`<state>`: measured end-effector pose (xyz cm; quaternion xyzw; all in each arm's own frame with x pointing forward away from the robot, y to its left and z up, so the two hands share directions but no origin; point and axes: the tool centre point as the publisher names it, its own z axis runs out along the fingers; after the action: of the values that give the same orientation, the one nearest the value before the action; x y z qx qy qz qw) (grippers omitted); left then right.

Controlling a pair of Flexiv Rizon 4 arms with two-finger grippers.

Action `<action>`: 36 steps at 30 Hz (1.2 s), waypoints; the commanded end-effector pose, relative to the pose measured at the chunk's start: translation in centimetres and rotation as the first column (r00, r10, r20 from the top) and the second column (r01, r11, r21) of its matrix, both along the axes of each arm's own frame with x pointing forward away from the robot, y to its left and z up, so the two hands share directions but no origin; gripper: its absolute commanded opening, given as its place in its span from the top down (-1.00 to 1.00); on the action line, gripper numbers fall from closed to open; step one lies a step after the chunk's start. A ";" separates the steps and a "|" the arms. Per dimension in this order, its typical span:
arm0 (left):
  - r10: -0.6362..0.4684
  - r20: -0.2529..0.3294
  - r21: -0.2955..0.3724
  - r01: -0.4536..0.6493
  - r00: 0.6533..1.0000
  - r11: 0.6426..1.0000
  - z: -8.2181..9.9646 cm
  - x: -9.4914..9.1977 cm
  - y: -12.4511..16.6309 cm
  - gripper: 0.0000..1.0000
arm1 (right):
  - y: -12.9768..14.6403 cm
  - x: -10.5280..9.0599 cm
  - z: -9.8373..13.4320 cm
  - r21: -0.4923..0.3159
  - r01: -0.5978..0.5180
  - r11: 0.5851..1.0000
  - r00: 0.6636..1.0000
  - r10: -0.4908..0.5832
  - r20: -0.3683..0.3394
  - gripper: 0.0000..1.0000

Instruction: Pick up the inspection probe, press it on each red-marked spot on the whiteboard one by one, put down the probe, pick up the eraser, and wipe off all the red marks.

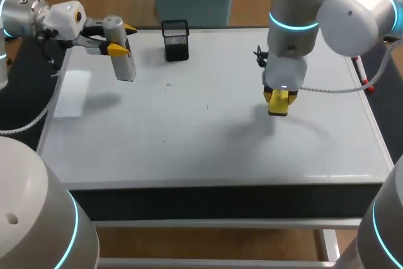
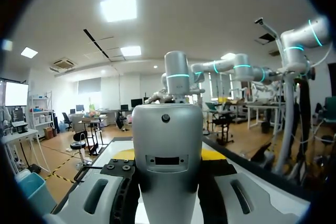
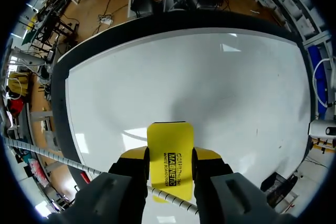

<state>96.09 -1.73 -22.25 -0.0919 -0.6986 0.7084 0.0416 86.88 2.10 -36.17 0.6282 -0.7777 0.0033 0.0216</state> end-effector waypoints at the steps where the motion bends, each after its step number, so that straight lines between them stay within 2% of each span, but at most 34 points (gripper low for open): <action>1: -0.002 0.001 0.000 0.002 1.000 1.000 0.1 0.0 0.0 1.00 | -0.3 -0.2 0.2 0.002 -0.003 1.000 1.000 0.003 0.006 1.00; 17: -0.002 0.001 0.000 0.002 1.000 1.000 0.1 0.0 0.0 1.00 | -0.2 -0.3 0.0 0.004 -0.008 1.000 1.000 0.008 0.004 1.00; 20: -0.002 0.001 0.000 0.002 1.000 1.000 0.1 0.0 0.0 1.00 | 0.0 0.4 -0.3 0.005 -0.023 1.000 1.000 0.023 0.000 1.00; 25: -0.002 0.001 0.000 0.002 1.000 1.000 0.1 0.0 0.0 1.00 | -0.1 3.5 -0.2 -0.034 -0.068 0.997 0.998 0.068 0.012 1.00; 30: -0.002 0.001 0.000 0.002 1.000 1.000 0.1 0.0 0.0 1.00 | -0.5 7.8 -0.6 -0.067 -0.090 0.994 0.996 0.090 0.012 1.00; 33: -0.002 0.001 0.000 0.002 1.000 1.000 0.1 0.0 0.0 1.00 | -0.5 10.4 -0.5 -0.056 -0.105 0.993 0.994 0.106 0.006 1.00; 35: -0.002 0.001 0.000 0.002 1.000 1.000 0.1 0.0 0.0 1.00 | -0.5 12.2 -0.4 0.000 -0.115 0.993 0.993 0.115 0.002 1.00; 36: -0.002 0.001 0.000 0.002 1.000 1.000 0.1 0.0 0.0 1.00 | -0.5 13.0 -0.3 -0.016 -0.117 0.993 0.993 0.117 0.001 1.00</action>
<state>96.09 -1.74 -22.26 -0.0919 -0.6986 0.7084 0.0416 96.10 1.66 -36.18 0.6711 -0.7407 0.0318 0.0026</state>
